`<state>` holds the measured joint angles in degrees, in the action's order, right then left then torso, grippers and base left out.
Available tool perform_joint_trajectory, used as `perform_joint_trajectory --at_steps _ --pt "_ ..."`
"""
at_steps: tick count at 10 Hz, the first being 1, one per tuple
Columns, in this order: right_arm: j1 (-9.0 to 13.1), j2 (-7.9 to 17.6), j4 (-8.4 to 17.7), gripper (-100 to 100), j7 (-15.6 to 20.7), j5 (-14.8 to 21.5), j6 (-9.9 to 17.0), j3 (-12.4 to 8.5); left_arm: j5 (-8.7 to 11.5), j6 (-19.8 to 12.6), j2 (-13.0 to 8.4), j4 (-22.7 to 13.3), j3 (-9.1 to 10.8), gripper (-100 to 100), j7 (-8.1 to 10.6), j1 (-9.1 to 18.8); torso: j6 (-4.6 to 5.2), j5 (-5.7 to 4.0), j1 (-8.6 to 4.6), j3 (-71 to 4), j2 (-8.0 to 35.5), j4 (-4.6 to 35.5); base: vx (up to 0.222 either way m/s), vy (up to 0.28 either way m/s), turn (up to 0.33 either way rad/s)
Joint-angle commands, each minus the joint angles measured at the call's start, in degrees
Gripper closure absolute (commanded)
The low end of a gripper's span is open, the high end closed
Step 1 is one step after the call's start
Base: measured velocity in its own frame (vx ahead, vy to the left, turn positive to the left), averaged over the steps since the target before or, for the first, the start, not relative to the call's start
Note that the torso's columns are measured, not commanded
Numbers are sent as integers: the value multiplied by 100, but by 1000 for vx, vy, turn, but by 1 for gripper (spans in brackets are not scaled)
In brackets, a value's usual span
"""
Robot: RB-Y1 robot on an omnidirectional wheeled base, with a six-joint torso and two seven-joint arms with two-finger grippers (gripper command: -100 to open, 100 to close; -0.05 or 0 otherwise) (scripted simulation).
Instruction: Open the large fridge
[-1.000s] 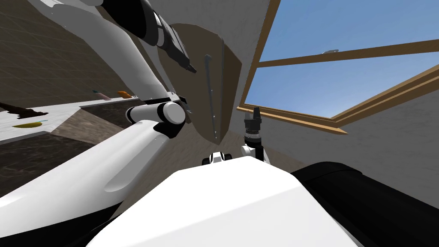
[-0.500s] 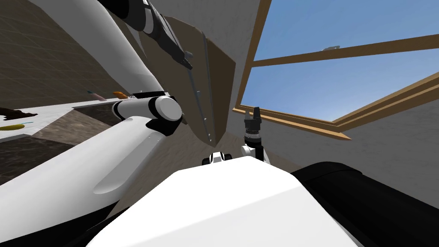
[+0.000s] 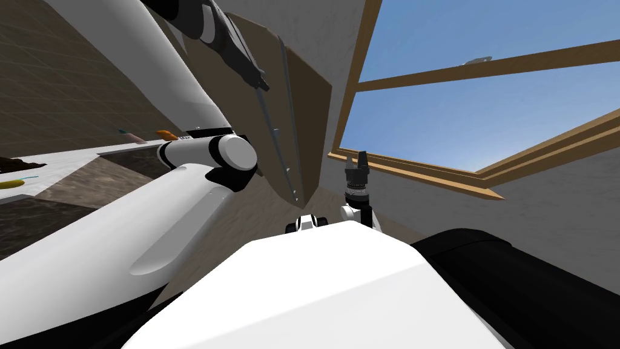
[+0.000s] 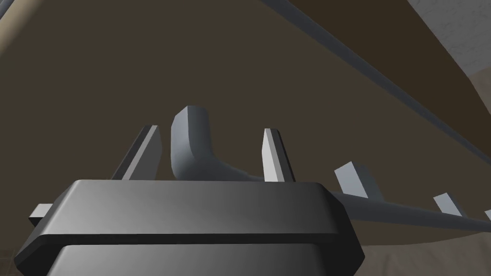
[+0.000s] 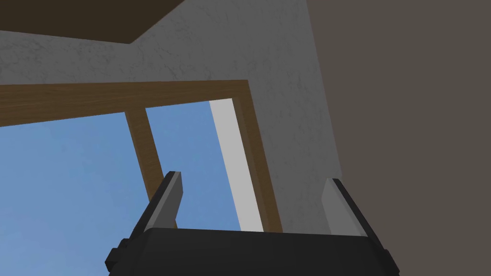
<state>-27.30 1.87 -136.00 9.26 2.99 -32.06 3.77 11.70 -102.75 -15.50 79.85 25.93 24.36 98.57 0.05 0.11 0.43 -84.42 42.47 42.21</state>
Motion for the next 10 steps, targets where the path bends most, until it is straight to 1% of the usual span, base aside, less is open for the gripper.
perform_joint_trajectory --at_steps 1,3,4,5,7,9,10 --pt "1 1 0 0 0 0 0 -1 186 -166 85 67 98 100 -68 21 -9 16 38 4 7 2 -86 259 -58" --pt "0 1 1 0 0 0 0 -1 430 -354 187 160 232 100 -144 90 -18 5 -11 -27 -32 1 -88 271 -10" --pt "1 1 1 0 0 0 0 -1 552 -449 238 207 298 100 -182 124 -12 2 -8 -37 -41 2 -88 336 -49" --pt "1 1 1 0 0 0 0 -1 552 -449 238 207 298 100 -182 124 -14 2 -8 -44 -47 6 -94 264 -30" --pt "0 1 1 0 0 0 0 -1 795 -637 340 300 432 100 -259 192 -12 -4 -29 -41 -45 1 -107 285 -16" --pt "0 2 1 0 0 0 0 -2 1039 -825 442 393 565 100 -335 261 -9 1 -7 -30 -33 6 -90 382 -46" --pt "0 2 1 0 0 0 0 -2 1039 -825 442 393 565 100 -335 261 -11 2 -10 -26 -28 7 -101 278 -17"
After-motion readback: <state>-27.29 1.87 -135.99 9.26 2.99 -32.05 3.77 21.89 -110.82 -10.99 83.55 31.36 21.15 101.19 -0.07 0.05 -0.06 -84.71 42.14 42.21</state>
